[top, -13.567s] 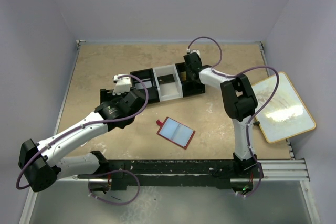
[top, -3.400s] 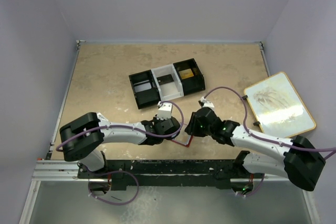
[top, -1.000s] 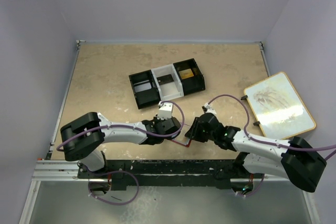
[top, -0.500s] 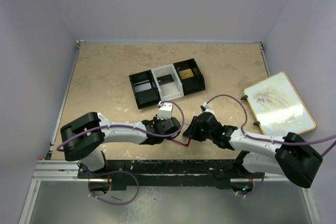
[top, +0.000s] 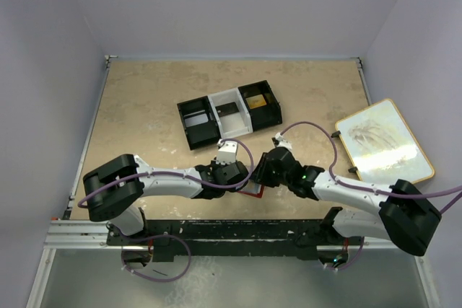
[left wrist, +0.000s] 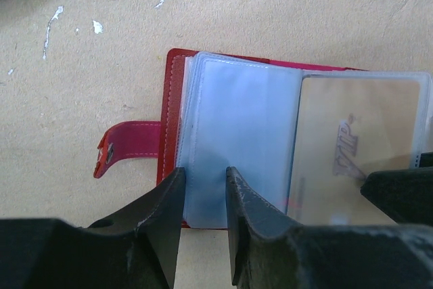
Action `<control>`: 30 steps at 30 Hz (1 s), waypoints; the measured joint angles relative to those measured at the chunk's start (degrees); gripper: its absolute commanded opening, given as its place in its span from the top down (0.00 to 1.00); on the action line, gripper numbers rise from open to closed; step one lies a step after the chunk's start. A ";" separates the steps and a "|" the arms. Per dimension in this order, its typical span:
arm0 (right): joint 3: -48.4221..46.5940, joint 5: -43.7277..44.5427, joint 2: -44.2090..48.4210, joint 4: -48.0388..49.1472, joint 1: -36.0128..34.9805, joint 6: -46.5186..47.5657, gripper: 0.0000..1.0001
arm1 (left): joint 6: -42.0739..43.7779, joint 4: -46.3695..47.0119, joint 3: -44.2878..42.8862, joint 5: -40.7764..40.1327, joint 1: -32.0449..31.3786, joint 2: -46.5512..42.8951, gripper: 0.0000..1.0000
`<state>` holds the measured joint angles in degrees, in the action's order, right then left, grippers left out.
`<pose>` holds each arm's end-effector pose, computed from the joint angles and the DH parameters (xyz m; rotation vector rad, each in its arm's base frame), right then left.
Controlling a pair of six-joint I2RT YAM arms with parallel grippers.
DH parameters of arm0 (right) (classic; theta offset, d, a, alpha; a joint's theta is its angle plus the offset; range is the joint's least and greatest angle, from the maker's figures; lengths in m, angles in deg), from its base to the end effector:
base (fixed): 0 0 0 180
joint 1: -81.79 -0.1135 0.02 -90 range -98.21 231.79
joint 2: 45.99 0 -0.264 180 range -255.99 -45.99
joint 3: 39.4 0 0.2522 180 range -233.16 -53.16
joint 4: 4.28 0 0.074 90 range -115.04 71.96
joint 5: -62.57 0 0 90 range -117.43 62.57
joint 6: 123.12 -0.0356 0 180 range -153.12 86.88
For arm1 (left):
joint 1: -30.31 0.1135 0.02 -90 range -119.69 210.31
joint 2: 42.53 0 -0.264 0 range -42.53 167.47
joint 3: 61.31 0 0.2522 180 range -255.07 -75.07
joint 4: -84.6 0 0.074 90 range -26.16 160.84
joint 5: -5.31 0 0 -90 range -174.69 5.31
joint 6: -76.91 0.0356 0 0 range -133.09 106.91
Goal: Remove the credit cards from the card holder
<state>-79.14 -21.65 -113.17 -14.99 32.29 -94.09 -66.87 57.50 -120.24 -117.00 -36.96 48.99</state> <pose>0.1505 0.1707 0.1730 0.2985 2.3829 0.8896 0.1304 -0.2620 0.1517 0.0946 2.3985 -0.2232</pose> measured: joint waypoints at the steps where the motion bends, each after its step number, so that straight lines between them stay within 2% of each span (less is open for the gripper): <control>1: -0.61 0.37 -0.22 -0.35 0.00 0.28 0.69 | 0.00 0.00 0.00 0.00 -0.02 0.00 0.73; 15: -6.54 3.80 -2.51 -9.92 0.00 4.44 0.66 | 0.72 -0.04 -0.20 0.00 -0.07 0.24 0.73; 30: -6.91 1.92 -2.29 -8.52 -0.11 6.78 0.66 | 0.87 -0.26 -0.37 -0.37 -0.26 0.48 0.75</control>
<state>-86.05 -19.73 -115.47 -23.52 32.18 -87.32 -66.00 57.24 -120.61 -117.37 -37.22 49.47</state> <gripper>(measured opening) 0.340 0.255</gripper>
